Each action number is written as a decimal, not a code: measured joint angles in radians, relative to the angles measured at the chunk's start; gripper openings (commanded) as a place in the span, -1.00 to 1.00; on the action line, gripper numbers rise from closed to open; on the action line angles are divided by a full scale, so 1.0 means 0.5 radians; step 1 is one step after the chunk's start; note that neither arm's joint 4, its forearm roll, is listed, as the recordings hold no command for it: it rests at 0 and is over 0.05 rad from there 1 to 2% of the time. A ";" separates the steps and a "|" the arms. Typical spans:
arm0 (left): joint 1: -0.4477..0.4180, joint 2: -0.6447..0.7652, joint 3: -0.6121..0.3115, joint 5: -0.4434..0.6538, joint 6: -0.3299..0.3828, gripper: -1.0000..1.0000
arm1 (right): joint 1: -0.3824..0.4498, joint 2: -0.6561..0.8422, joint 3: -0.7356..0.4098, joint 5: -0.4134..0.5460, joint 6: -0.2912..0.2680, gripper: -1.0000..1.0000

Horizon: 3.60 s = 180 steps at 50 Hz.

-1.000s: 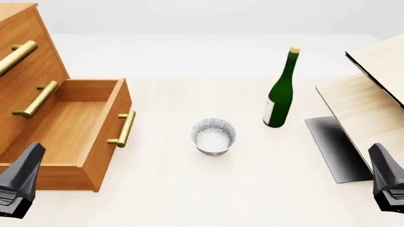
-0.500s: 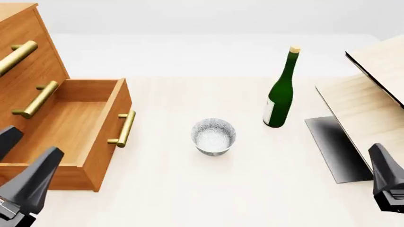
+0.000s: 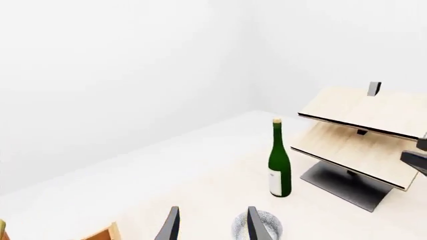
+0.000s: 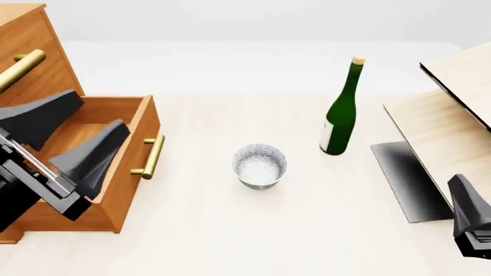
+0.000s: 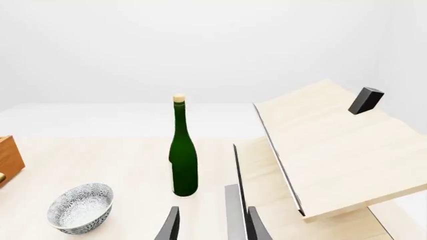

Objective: Put the bowl in the bottom drawer of the cabinet.

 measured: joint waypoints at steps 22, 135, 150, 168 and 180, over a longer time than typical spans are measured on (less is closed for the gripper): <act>-0.036 0.604 -0.437 -0.002 -0.027 1.00 | 0.000 0.000 0.000 0.000 0.000 1.00; -0.240 1.954 -2.028 1.496 -0.213 1.00 | 0.000 0.000 0.000 0.000 0.000 1.00; -0.278 2.060 -2.123 1.585 -0.242 1.00 | 0.000 0.000 0.000 0.000 0.000 1.00; -0.312 2.211 -2.233 1.664 -0.274 1.00 | 0.000 0.000 0.000 0.000 0.000 1.00; -0.336 2.309 -2.299 1.688 -0.304 1.00 | 0.000 0.000 0.000 0.000 0.000 1.00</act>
